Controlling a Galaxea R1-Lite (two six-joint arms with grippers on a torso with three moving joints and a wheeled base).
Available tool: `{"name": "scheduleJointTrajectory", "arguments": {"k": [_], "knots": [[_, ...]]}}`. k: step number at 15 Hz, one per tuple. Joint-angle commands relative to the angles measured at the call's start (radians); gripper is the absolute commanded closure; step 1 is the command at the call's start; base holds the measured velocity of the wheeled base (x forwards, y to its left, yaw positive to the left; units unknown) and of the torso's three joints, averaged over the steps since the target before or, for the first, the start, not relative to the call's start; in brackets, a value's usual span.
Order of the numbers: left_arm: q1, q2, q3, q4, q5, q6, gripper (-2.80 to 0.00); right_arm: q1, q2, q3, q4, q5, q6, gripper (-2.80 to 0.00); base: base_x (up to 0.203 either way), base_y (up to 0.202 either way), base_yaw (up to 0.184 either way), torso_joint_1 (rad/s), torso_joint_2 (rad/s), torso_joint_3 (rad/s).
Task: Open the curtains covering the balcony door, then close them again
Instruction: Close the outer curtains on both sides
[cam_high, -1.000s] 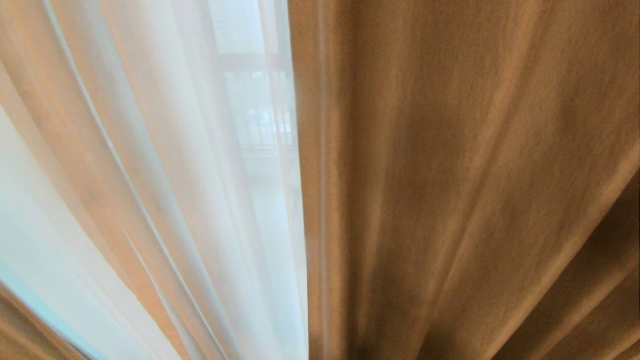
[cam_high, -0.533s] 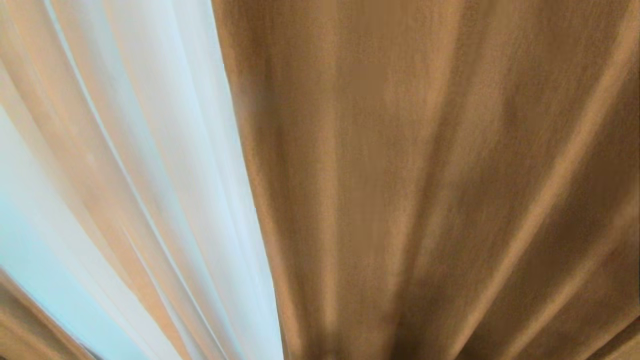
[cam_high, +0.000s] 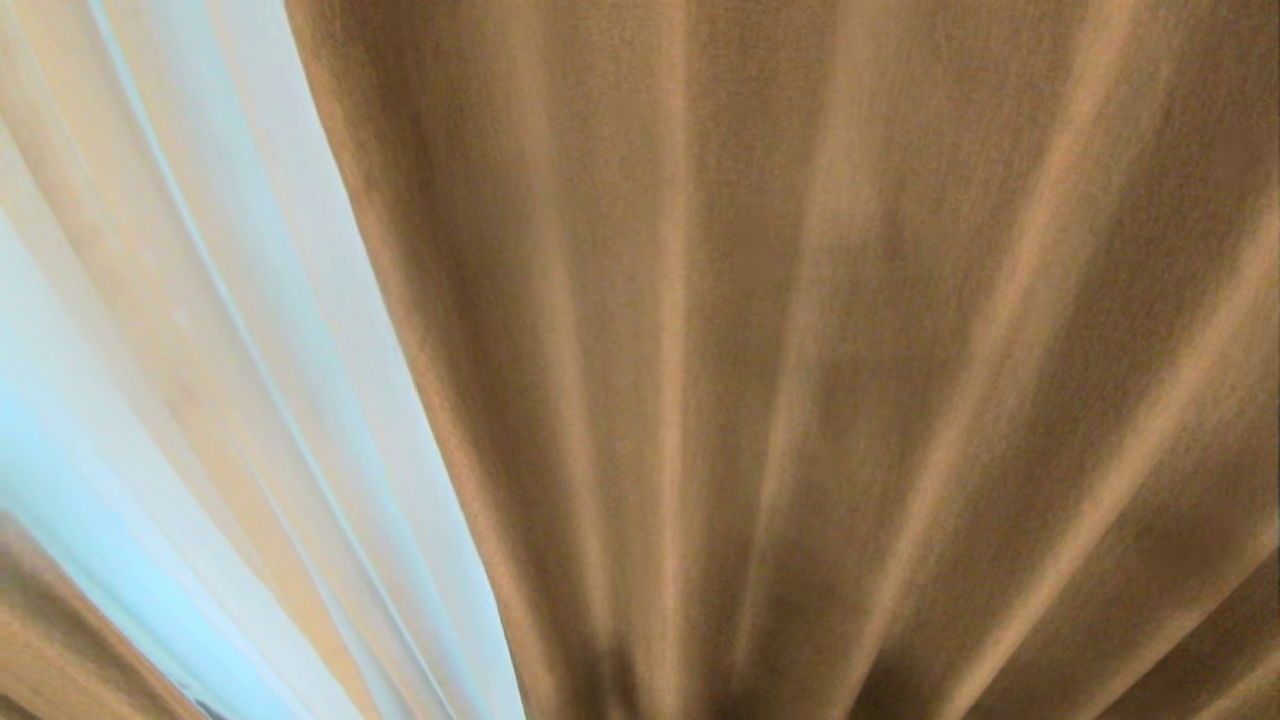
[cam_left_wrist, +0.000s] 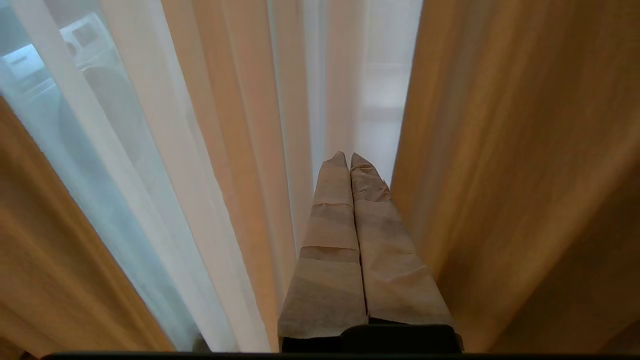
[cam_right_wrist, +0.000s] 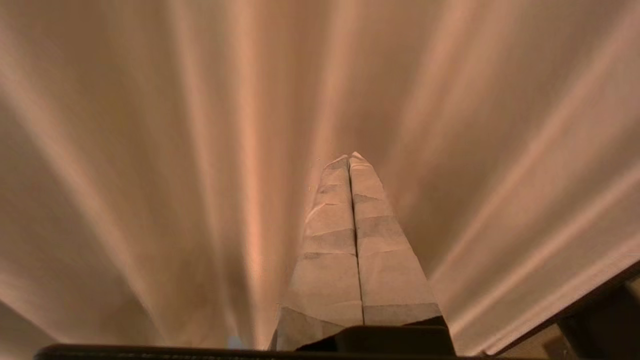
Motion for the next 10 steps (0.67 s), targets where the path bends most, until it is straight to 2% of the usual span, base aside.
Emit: {"name": "scheduleJointTrajectory", "arguments": {"k": [1,3,5,7,10], "knots": [[0.0,0.0,0.0,0.0,0.0,0.0,0.0,-0.012,-0.18,0.077,0.017,0.035,0.0,0.0,0.0,0.0,0.0,0.0,0.0,0.0],[0.0,0.0,0.0,0.0,0.0,0.0,0.0,-0.017,-0.244,0.122,0.038,0.216,0.008,0.0,0.0,0.0,0.0,0.0,0.0,0.0],[0.0,0.0,0.0,0.0,0.0,0.0,0.0,-0.02,-0.246,0.124,0.099,0.234,0.037,0.0,0.0,0.0,0.0,0.0,0.0,0.0],[0.0,0.0,0.0,0.0,0.0,0.0,0.0,-0.019,-0.247,0.126,0.096,0.233,0.071,0.0,0.0,0.0,0.0,0.0,0.0,0.0],[0.0,0.0,0.0,0.0,0.0,0.0,0.0,-0.018,-0.247,0.127,0.094,0.233,0.079,0.0,0.0,0.0,0.0,0.0,0.0,0.0]]}}
